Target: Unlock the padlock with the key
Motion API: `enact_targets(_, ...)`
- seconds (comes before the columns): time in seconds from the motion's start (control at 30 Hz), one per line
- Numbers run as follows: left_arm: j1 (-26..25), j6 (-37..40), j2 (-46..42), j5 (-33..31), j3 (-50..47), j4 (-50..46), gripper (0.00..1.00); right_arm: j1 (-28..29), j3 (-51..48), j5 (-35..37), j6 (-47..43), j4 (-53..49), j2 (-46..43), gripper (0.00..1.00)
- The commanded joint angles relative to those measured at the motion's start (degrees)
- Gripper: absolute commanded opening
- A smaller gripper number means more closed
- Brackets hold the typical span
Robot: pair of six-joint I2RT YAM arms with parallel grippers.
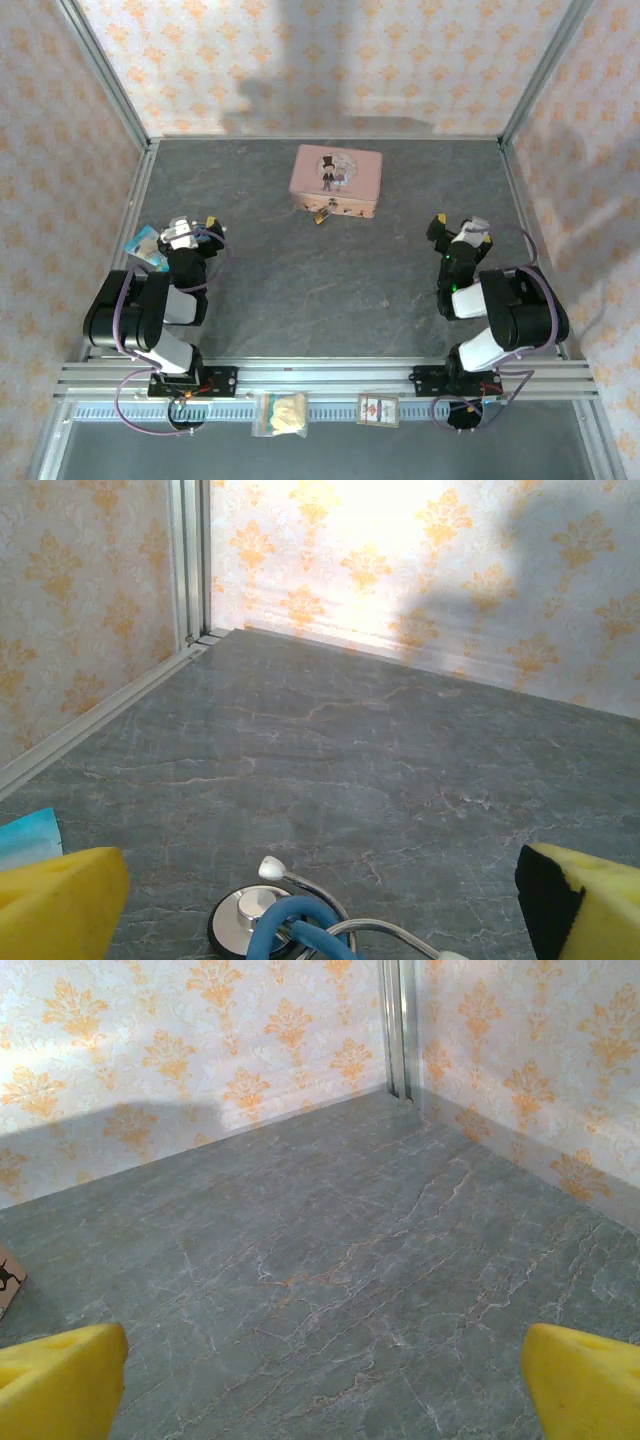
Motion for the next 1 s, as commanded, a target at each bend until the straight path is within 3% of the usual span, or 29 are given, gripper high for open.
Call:
enact_targets(0.0,-0.34,0.88,0.11,-0.92,0.92,2.13,0.99,-0.31,-0.05,-0.05,-0.68,1.58,-0.58,1.00)
enact_targets(0.77,-0.37,2.38,0.17,3.14,2.32,-0.33,0.99,-0.25,-0.24,-0.05,-0.73,1.95,-0.69,1.00)
enact_targets(0.83,-0.34,2.34,0.17,2.48,2.31,-0.39,0.99,0.45,0.71,0.37,-1.21,-1.13,-2.23,0.98)
enact_targets(0.97,-0.45,0.40,-1.46,-3.00,0.57,1.67,0.99,2.05,-1.92,1.28,-3.26,2.87,-4.22,0.96)
